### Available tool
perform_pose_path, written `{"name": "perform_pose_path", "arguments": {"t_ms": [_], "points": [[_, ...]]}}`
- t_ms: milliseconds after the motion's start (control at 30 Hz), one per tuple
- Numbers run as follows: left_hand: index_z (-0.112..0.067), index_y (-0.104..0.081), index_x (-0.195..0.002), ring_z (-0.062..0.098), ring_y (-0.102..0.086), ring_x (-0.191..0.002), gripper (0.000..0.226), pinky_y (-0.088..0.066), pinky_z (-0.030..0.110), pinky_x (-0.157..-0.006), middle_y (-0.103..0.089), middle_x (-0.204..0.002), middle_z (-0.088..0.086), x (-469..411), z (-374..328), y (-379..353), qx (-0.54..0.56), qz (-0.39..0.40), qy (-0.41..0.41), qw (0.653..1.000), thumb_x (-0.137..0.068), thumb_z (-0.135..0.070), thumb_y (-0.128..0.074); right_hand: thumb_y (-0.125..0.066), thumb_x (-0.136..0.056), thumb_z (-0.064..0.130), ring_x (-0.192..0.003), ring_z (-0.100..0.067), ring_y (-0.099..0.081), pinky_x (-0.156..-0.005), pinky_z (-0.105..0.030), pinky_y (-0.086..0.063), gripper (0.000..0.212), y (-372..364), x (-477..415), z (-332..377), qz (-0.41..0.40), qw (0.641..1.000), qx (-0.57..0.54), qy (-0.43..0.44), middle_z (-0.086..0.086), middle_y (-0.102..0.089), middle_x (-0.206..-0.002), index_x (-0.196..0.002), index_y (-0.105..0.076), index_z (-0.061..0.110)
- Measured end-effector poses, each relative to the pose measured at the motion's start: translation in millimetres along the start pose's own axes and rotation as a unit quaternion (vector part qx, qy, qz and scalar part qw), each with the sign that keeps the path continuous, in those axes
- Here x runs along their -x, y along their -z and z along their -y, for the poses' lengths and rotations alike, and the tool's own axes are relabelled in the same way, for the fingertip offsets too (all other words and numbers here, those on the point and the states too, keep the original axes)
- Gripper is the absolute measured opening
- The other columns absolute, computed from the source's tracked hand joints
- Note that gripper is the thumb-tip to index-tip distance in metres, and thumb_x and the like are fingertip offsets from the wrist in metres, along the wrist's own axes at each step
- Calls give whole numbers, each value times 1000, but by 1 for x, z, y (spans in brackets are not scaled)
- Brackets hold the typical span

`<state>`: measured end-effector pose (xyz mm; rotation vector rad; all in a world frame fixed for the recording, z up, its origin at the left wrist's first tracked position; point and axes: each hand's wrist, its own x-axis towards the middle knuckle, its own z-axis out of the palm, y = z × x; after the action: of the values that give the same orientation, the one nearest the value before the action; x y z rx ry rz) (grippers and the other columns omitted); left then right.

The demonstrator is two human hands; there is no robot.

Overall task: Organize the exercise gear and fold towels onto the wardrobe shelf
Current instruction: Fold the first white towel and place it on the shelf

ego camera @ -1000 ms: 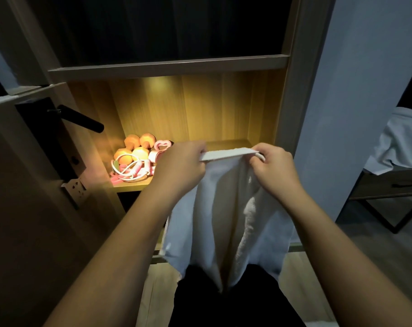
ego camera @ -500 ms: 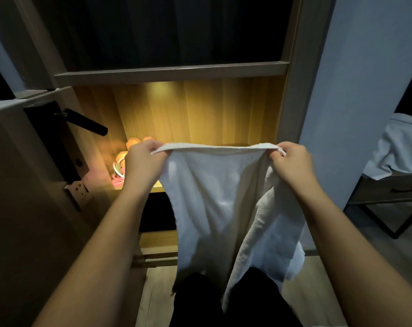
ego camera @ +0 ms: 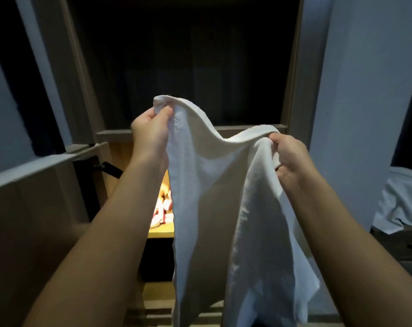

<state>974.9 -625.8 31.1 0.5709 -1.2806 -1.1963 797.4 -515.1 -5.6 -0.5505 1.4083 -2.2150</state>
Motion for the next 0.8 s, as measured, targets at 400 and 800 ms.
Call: {"name": "perform_pose_path", "arguments": {"t_ms": [400, 800], "points": [[-28, -71, -68, 14, -71, -88, 27, -58, 31, -78, -72, -77, -6, 52, -79, 6, 18, 72, -130, 989, -94, -26, -62, -52, -96, 16, -88, -17, -69, -70, -32, -59, 14, -42, 77, 77, 87, 991, -28, 94, -3, -71, -88, -94, -66, 13], [-25, -70, -85, 1, -64, -73, 13, -46, 10, -53, -68, -75, -15, 147, 93, 20, -102, 160, 9, 982, -93, -27, -60, -55, -92, 16, -61, -8, -67, -45, -18, -47, 13, 38, 97, -101, 30, 995, 83, -37, 0, -71, -79, -99, -66, 17]]}}
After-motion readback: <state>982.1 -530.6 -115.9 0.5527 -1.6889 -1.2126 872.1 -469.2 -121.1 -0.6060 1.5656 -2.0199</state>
